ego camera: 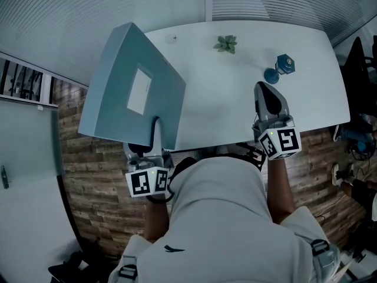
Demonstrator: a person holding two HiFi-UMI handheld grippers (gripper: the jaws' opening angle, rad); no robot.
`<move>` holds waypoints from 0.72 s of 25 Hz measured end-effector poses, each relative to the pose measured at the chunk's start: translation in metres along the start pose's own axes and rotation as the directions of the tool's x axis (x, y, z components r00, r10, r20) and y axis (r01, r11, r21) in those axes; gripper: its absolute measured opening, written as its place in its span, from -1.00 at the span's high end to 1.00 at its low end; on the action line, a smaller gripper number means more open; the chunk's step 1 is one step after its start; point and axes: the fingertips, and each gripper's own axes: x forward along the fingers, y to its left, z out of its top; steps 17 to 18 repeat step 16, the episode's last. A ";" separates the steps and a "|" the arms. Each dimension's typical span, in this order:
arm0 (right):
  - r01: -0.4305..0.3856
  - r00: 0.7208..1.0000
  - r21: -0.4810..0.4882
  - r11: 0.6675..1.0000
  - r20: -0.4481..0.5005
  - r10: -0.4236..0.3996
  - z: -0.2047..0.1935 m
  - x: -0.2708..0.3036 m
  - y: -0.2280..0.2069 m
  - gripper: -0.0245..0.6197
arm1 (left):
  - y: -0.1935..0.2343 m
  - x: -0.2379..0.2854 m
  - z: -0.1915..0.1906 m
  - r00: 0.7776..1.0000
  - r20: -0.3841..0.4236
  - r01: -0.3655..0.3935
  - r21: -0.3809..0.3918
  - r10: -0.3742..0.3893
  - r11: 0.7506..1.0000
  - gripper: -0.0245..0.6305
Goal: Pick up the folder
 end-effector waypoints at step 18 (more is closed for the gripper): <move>-0.021 0.999 0.036 0.999 -0.031 0.022 -0.011 0.006 0.002 0.93 | 0.002 0.006 -0.005 1.000 -0.010 0.001 -0.014 -0.001 1.000 -0.04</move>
